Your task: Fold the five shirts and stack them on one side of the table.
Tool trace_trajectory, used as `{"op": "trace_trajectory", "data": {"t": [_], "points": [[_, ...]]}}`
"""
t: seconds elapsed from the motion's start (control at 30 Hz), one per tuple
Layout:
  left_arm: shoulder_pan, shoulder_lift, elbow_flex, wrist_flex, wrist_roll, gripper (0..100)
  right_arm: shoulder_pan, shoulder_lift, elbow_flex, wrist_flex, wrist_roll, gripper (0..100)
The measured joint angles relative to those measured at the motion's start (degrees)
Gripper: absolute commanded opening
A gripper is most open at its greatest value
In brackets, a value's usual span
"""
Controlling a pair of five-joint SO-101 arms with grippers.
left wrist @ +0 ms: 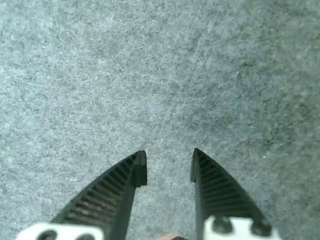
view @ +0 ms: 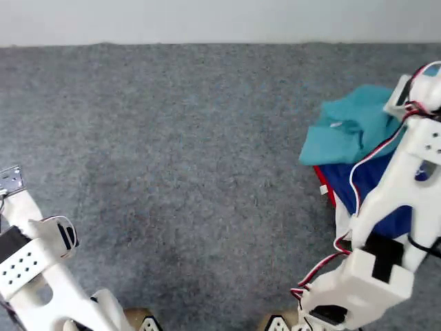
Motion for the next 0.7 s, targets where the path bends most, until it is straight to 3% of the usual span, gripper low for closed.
{"op": "trace_trajectory", "data": {"t": [0.3, 0.57, 0.7], "points": [[0.0, 0.0, 0.0, 0.0, 0.0, 16, 9.8, -1.4, 15.7, 0.0, 6.0, 0.9], [0.0, 0.0, 0.0, 0.0, 0.0, 16, 16.6, -1.5, 27.0, -0.2, 16.0, 0.9], [0.0, 0.0, 0.0, 0.0, 0.0, 16, 20.0, -1.5, 37.5, -4.6, 18.7, 0.9]]}}
